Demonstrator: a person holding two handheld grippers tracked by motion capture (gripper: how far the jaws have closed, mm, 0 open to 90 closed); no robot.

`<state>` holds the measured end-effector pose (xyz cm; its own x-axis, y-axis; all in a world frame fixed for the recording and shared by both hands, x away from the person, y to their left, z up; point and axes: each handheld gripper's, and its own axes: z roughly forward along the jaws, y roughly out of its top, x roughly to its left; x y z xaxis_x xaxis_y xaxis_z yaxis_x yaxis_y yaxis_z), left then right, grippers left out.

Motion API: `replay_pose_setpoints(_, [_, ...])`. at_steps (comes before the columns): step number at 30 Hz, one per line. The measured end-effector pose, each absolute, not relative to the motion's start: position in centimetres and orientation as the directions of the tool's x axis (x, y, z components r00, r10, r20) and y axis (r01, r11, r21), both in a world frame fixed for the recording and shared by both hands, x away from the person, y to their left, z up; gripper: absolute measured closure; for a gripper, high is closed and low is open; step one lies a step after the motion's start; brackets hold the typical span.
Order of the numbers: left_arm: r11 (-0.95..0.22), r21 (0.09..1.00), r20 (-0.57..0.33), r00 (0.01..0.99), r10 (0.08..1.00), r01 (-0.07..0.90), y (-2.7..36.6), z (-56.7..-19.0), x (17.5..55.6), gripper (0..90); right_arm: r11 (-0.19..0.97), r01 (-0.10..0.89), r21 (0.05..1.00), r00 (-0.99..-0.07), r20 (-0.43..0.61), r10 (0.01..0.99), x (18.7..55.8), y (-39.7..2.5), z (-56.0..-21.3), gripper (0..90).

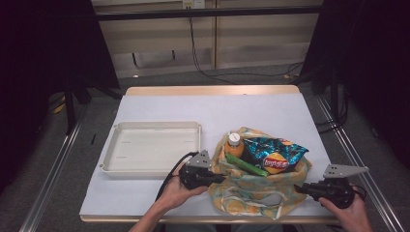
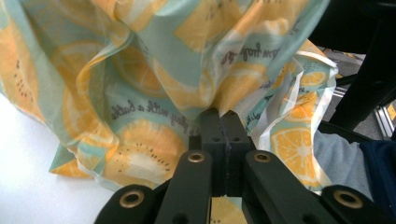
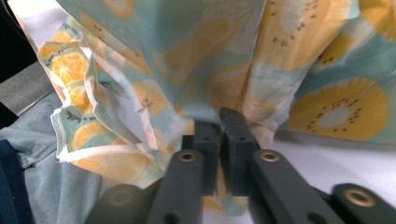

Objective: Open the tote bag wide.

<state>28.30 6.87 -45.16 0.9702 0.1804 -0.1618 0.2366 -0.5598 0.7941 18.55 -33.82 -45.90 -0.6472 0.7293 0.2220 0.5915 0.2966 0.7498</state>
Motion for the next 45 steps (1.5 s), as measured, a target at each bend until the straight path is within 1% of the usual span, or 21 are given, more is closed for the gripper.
replay_pose_setpoints(1, [-0.560, 0.794, -0.162, 0.970, 0.180, 0.237, 6.9, -45.2, 28.3, 90.0, 0.297, 0.591, 0.750, -0.647, 0.222, 0.729, 18.6, -33.8, -45.9, 81.9])
replay_pose_setpoints(2, [-0.564, 0.789, -0.167, 0.969, 0.183, 0.242, 6.9, -45.4, 28.4, 90.0, 0.277, 0.569, 0.775, -0.655, 0.222, 0.722, 18.4, -34.1, -45.5, 71.6])
replay_pose_setpoints(3, [-0.566, 0.786, -0.176, 0.967, 0.184, 0.251, 6.9, -45.7, 28.5, 90.0, 0.277, 0.569, 0.775, -0.655, 0.222, 0.722, 18.4, -34.1, -45.5, 71.6])
replay_pose_setpoints(4, [-0.574, 0.777, -0.180, 0.965, 0.191, 0.259, 6.8, -45.9, 28.3, 90.0, 0.255, 0.548, 0.796, -0.657, 0.222, 0.720, 18.2, -34.3, -45.0, 59.1])
replay_pose_setpoints(5, [-0.574, 0.780, -0.176, 0.968, 0.181, 0.250, 6.7, -46.0, 28.1, 90.0, 0.246, 0.535, 0.808, -0.661, 0.219, 0.718, 18.0, -34.3, -44.6, 54.5])
replay_pose_setpoints(6, [-0.574, 0.780, -0.176, 0.968, 0.181, 0.250, 6.7, -46.0, 28.1, 90.0, 0.246, 0.535, 0.808, -0.661, 0.219, 0.718, 18.0, -34.3, -44.6, 54.5])
replay_pose_setpoints(9, [-0.582, 0.773, -0.170, 0.966, 0.194, 0.253, 6.4, -46.3, 28.0, 90.0, 0.189, 0.483, 0.855, -0.660, 0.214, 0.720, 17.4, -34.4, -42.7, 41.6])
replay_pose_setpoints(10, [-0.577, 0.775, -0.171, 0.965, 0.197, 0.255, 6.4, -46.4, 28.0, 90.0, 0.189, 0.483, 0.855, -0.660, 0.214, 0.720, 17.4, -34.4, -42.7, 41.6])
replay_pose_setpoints(14, [-0.553, 0.791, -0.182, 0.964, 0.195, 0.261, 6.8, -45.9, 28.0, 89.7, 0.132, 0.465, 0.875, -0.654, 0.239, 0.718, 17.5, -34.3, -41.1, 33.4])
replay_pose_setpoints(17, [-0.540, 0.799, -0.184, 0.963, 0.197, 0.263, 7.0, -45.4, 27.9, 90.0, 0.164, 0.450, 0.878, -0.665, 0.206, 0.718, 18.3, -33.8, -40.4, 31.2])
replay_pose_setpoints(20, [-0.545, 0.796, -0.190, 0.963, 0.189, 0.264, 7.0, -45.5, 27.9, 90.0, 0.175, 0.451, 0.875, -0.673, 0.205, 0.710, 18.7, -33.4, -40.1, 31.4])
replay_pose_setpoints(21, [-0.541, 0.798, -0.191, 0.963, 0.190, 0.265, 6.9, -45.6, 28.0, 90.0, 0.182, 0.453, 0.872, -0.679, 0.205, 0.705, 19.0, -33.0, -40.2, 33.4])
replay_pose_setpoints(23, [-0.550, 0.792, -0.193, 0.964, 0.183, 0.263, 6.8, -45.6, 28.0, 90.0, 0.174, 0.451, 0.875, -0.690, 0.218, 0.690, 19.2, -32.7, -40.5, 54.5])
replay_pose_setpoints(24, [-0.551, 0.792, -0.194, 0.964, 0.182, 0.263, 6.7, -45.7, 28.0, 90.0, 0.175, 0.445, 0.878, -0.696, 0.217, 0.684, 19.3, -32.6, -40.8, 61.7])
replay_pose_setpoints(25, [-0.553, 0.790, -0.195, 0.964, 0.181, 0.264, 6.7, -45.7, 28.0, 90.0, 0.178, 0.445, 0.878, -0.697, 0.215, 0.684, 19.2, -32.5, -41.0, 71.3])
replay_pose_setpoints(28, [-0.560, 0.783, -0.202, 0.963, 0.181, 0.269, 6.7, -46.1, 27.9, 90.0, 0.194, 0.457, 0.868, -0.702, 0.218, 0.678, 18.8, -32.7, -41.9, 89.9])
replay_pose_setpoints(31, [-0.574, 0.774, -0.193, 0.963, 0.188, 0.267, 6.6, -46.4, 28.0, 90.0, 0.201, 0.468, 0.860, -0.697, 0.220, 0.683, 18.6, -33.0, -42.5, 90.0])
replay_pose_setpoints(35, [-0.593, 0.759, -0.190, 0.963, 0.193, 0.268, 6.3, -46.8, 28.1, 90.0, 0.246, 0.523, 0.816, -0.682, 0.228, 0.695, 18.9, -33.1, -44.6, 90.0])
replay_pose_setpoints(38, [-0.611, 0.746, -0.186, 0.964, 0.192, 0.266, 6.2, -47.2, 28.1, 90.0, 0.246, 0.534, 0.809, -0.678, 0.236, 0.696, 19.1, -33.1, -45.0, 90.0])
replay_pose_setpoints(39, [-0.624, 0.734, -0.186, 0.963, 0.197, 0.269, 6.2, -47.5, 28.2, 90.0, 0.273, 0.555, 0.785, -0.675, 0.233, 0.700, 19.4, -32.8, -45.7, 90.0])
replay_pose_setpoints(45, [-0.631, 0.720, -0.207, 0.957, 0.203, 0.289, 6.1, -48.4, 28.3, 90.0, 0.317, 0.566, 0.761, -0.674, 0.206, 0.709, 19.7, -32.2, -46.3, 90.0])
